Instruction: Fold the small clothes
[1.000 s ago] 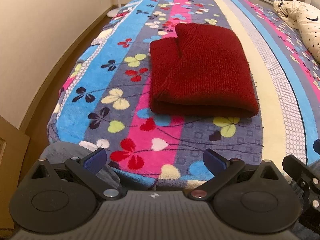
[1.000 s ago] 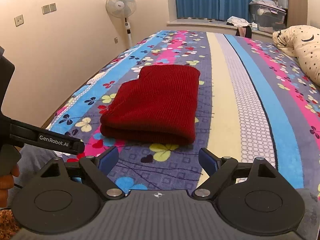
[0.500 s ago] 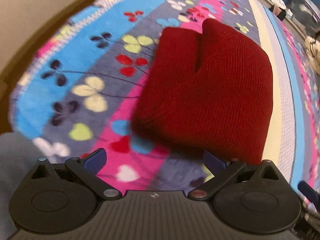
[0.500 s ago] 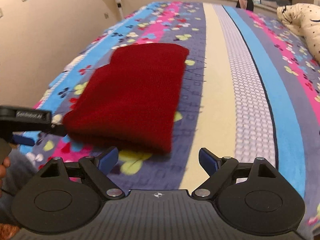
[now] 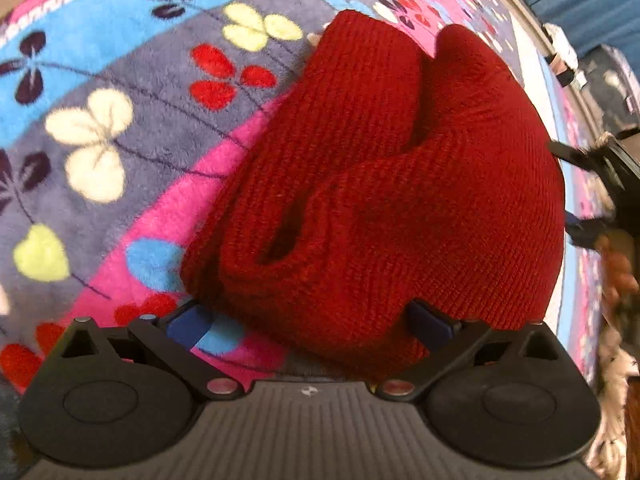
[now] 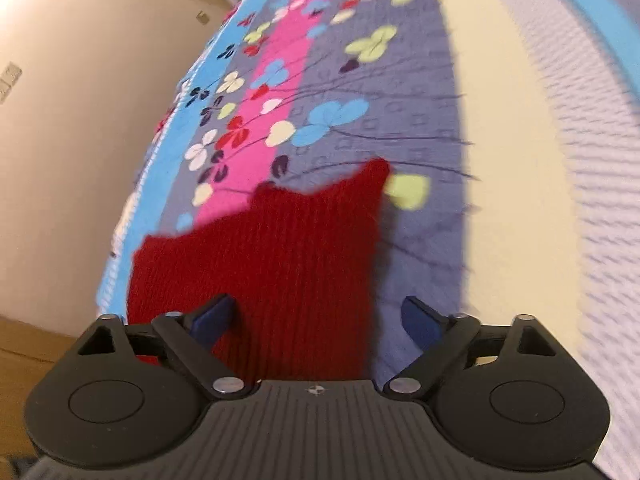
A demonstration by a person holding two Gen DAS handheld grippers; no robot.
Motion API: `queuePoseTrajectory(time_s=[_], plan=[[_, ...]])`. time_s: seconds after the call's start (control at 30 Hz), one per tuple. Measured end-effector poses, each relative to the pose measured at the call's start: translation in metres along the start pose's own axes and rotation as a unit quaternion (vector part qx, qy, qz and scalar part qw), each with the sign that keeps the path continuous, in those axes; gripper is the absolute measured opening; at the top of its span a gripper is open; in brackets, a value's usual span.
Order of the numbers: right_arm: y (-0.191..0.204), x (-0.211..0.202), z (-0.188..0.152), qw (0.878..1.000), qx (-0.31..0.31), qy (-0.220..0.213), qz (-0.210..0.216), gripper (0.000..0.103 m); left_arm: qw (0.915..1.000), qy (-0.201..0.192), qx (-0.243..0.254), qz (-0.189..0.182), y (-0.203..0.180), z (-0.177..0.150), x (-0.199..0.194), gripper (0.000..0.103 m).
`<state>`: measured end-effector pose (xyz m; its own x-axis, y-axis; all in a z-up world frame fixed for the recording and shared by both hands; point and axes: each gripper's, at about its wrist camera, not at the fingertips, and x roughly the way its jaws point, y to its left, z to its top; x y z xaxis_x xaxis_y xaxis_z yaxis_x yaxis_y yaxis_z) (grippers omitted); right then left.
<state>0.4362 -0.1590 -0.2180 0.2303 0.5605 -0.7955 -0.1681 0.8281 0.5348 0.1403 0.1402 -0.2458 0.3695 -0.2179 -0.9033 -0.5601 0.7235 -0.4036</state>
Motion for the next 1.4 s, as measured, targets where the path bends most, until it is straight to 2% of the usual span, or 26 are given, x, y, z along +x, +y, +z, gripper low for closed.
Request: queuePoseTrajectory(time_s=[0.17,0.23,0.27,0.3,0.33,0.37,0.47,0.53,0.6,0.67,0.7,0.77,0.83,0.9,0.97,1.03,1.1,1.13,1.23,1.3,1.4], plan=[[0.009,0.055,0.025,0.999,-0.028,0.044,0.001,0.102,0.9996,-0.003,-0.024,-0.01,0.007,0.007,0.004,0.103],[0.013,0.069,0.028,0.997,-0.041,0.062,0.003,0.098,0.9988,-0.003,-0.046,-0.013,0.011,0.011,0.004,0.103],[0.017,0.069,0.029,0.997,-0.052,0.057,0.008,0.085,0.9981,-0.004,-0.059,-0.016,0.013,0.013,0.003,0.102],[0.019,0.067,0.028,0.996,-0.066,0.055,0.011,0.076,0.9967,-0.01,-0.079,-0.015,0.017,0.015,0.0,0.099],[0.022,0.062,0.026,0.995,-0.085,0.053,0.011,0.055,0.9955,-0.015,-0.093,-0.008,0.019,0.017,-0.004,0.09],[0.022,0.056,0.025,0.994,-0.096,0.051,0.013,0.048,0.996,-0.014,-0.089,-0.001,0.018,0.021,-0.007,0.08],[0.012,0.029,0.017,0.997,-0.079,0.027,0.009,0.041,0.9993,-0.014,-0.033,0.013,0.011,0.045,-0.016,0.065],[0.0,0.009,0.001,0.999,-0.053,-0.001,-0.007,0.04,0.9994,-0.019,0.016,0.024,-0.001,0.075,-0.02,0.062],[-0.021,-0.016,-0.024,0.999,-0.007,-0.041,-0.014,0.039,0.996,-0.023,0.08,0.033,-0.027,0.114,-0.014,0.06],[-0.047,-0.045,-0.061,0.994,0.055,-0.091,-0.011,0.037,0.9845,-0.016,0.17,0.039,-0.071,0.155,0.006,0.059],[-0.061,-0.06,-0.086,0.988,0.098,-0.122,-0.003,0.037,0.9775,-0.007,0.208,0.036,-0.097,0.172,0.018,0.059],[-0.08,-0.085,-0.135,0.97,0.162,-0.182,0.002,0.036,0.9561,0.015,0.291,0.031,-0.155,0.193,0.046,0.059],[-0.093,-0.098,-0.182,0.944,0.225,-0.24,0.004,0.037,0.9362,0.023,0.35,0.02,-0.21,0.197,0.069,0.06],[-0.101,-0.095,-0.216,0.923,0.279,-0.264,-0.002,0.039,0.9236,0.02,0.382,0.02,-0.244,0.187,0.081,0.064],[-0.105,-0.093,-0.227,0.913,0.301,-0.275,-0.007,0.054,0.9152,0.01,0.401,0.039,-0.257,0.179,0.085,0.069],[-0.107,-0.103,-0.218,0.922,0.283,-0.262,-0.023,0.063,0.9136,0.0,0.404,0.045,-0.245,0.18,0.077,0.074],[-0.107,-0.12,-0.202,0.937,0.247,-0.244,-0.035,0.07,0.918,-0.02,0.394,0.043,-0.226,0.186,0.06,0.081],[-0.106,-0.128,-0.196,0.942,0.225,-0.244,-0.044,0.074,0.9218,-0.021,0.386,0.033,-0.215,0.19,0.052,0.085],[-0.093,-0.153,-0.172,0.948,0.136,-0.272,-0.098,0.08,0.9311,-0.017,0.364,-0.004,-0.192,0.19,0.026,0.085],[-0.087,-0.161,-0.15,0.952,0.089,-0.275,-0.102,0.081,0.9301,-0.018,0.366,-0.028,-0.187,0.186,0.017,0.085],[-0.08,-0.147,-0.113,0.966,0.052,-0.24,-0.076,0.081,0.9271,-0.021,0.372,-0.045,-0.197,0.181,0.026,0.085]])
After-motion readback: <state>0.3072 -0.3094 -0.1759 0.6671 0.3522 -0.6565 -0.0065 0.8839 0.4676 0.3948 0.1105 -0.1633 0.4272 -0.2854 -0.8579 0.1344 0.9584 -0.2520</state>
